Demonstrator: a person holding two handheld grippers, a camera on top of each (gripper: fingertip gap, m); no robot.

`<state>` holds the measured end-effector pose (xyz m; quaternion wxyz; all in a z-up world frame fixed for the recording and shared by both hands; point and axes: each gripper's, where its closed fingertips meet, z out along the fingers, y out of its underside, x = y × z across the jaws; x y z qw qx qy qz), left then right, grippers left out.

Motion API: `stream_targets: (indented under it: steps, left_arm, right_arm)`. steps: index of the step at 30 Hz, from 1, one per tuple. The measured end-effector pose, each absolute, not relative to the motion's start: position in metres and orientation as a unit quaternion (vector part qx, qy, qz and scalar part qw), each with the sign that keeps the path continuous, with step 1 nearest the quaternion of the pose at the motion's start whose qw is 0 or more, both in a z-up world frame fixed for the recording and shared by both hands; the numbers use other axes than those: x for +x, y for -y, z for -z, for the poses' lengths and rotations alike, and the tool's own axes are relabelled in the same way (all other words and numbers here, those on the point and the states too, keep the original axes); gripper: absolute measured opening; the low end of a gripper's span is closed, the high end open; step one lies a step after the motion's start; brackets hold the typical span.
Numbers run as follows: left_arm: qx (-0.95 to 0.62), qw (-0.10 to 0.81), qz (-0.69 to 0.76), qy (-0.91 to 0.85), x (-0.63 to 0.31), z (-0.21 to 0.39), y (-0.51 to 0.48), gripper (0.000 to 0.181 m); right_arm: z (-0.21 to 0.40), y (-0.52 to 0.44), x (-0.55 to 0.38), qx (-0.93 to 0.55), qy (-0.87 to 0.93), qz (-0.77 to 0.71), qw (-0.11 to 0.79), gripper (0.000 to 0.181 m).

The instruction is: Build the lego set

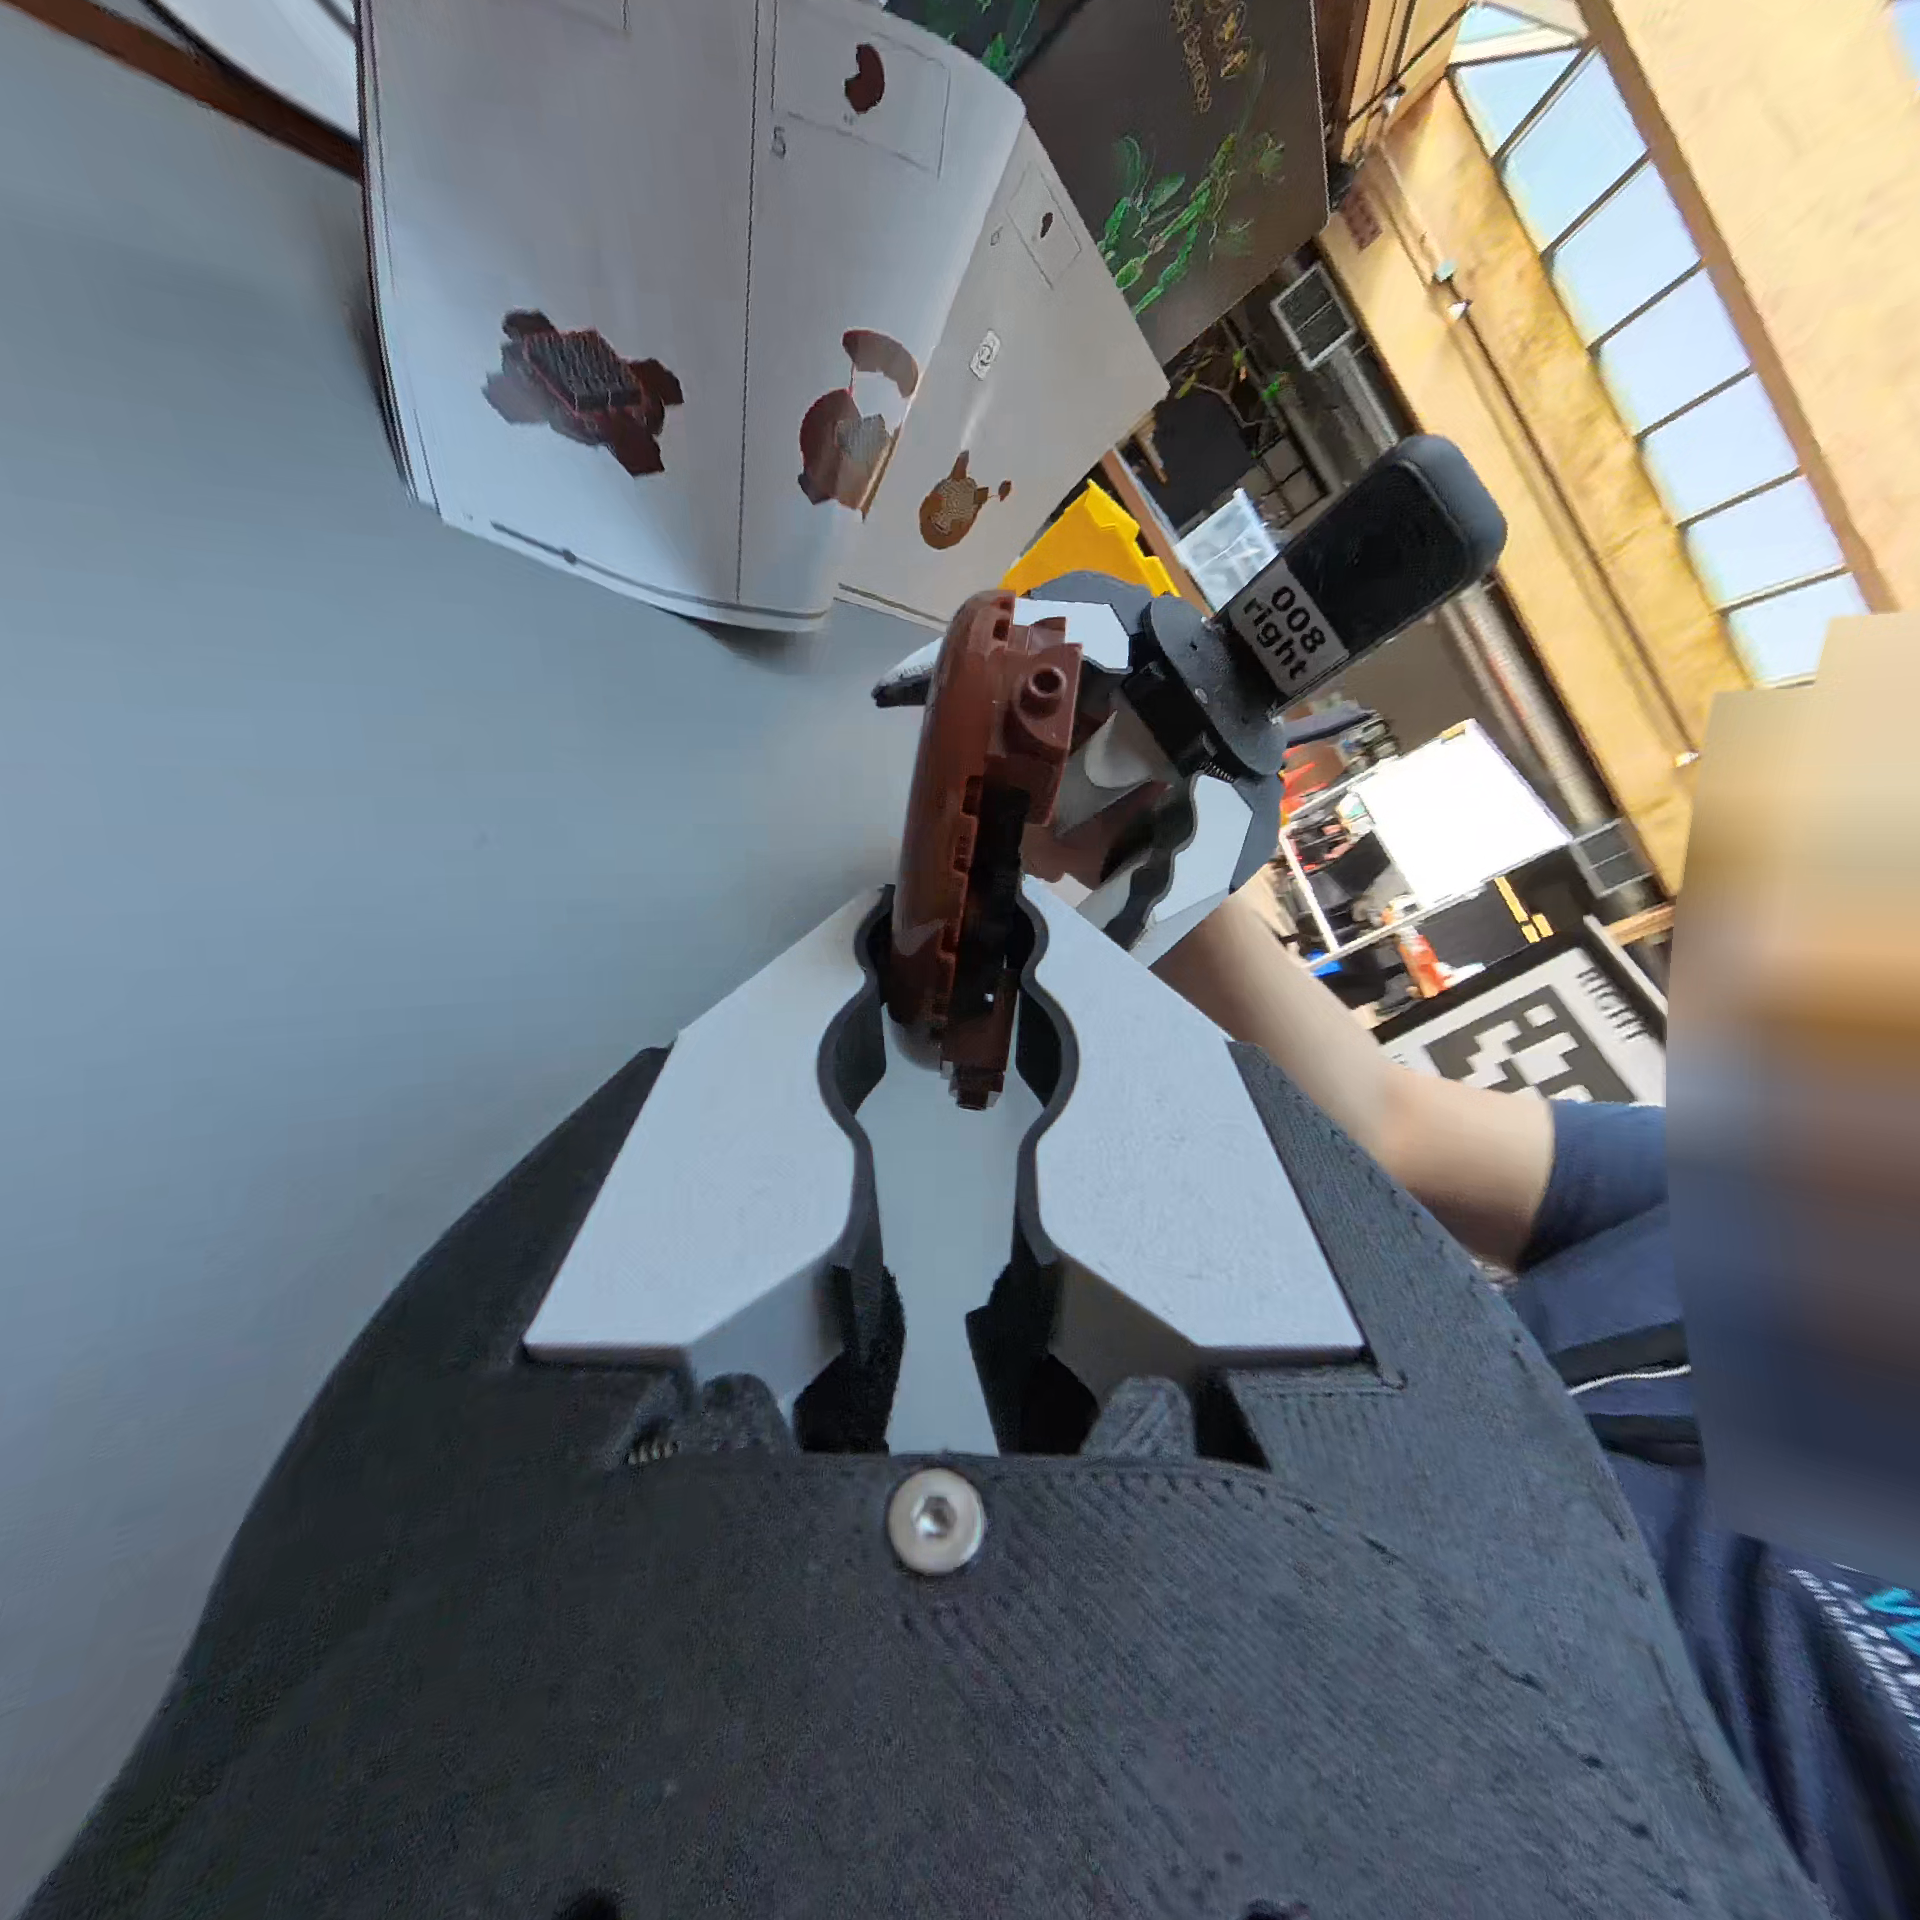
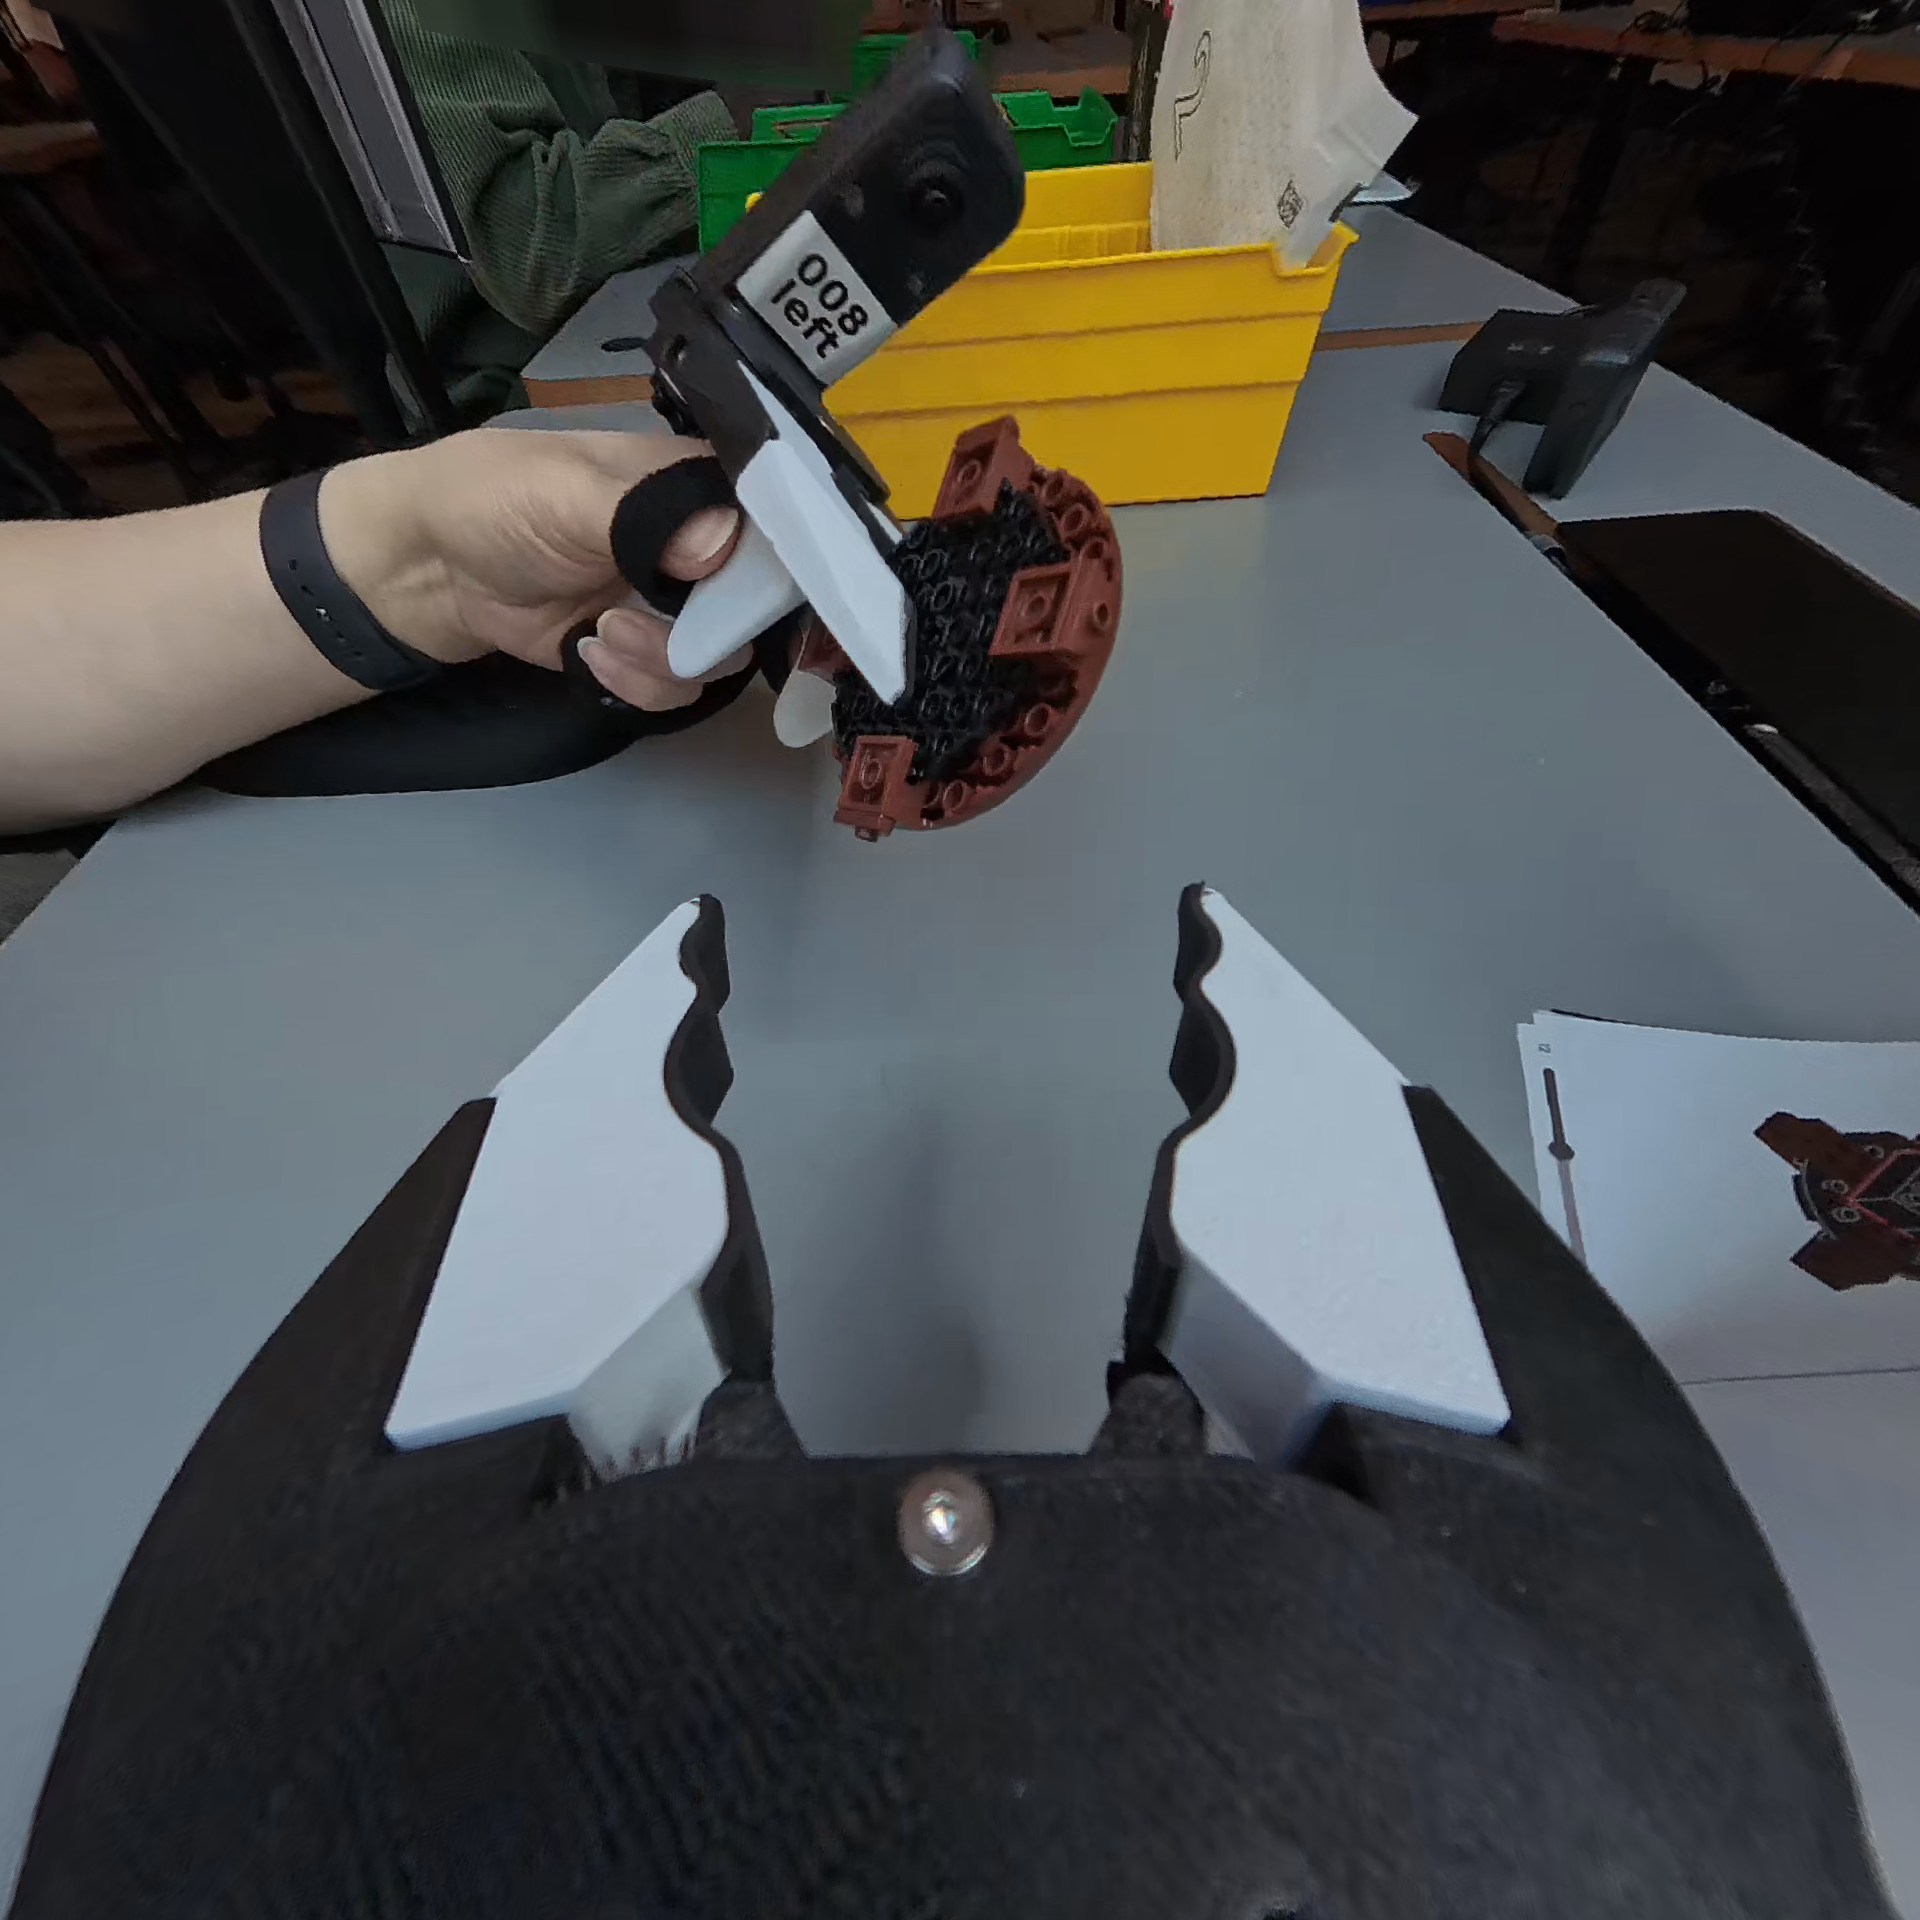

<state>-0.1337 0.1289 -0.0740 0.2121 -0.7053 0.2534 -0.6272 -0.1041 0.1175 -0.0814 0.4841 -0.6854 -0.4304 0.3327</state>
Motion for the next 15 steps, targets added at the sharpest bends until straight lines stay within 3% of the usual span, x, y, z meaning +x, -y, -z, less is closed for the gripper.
stream_targets:
  steps: [9, 15]
  left_arm:
    - [-0.715, 0.081, 0.664, -0.204, -0.119, 0.092, -0.104, 0.017]
    - [-0.715, 0.017, 0.669, -0.200, -0.112, 0.102, -0.088, 0.017]
  right_arm:
    - [0.064, -0.116, -0.125, -0.631, 0.487, -0.203, 0.569, 0.118]
    - [0.092, -0.107, -0.138, -0.638, 0.546, -0.162, 0.519, 0.108]
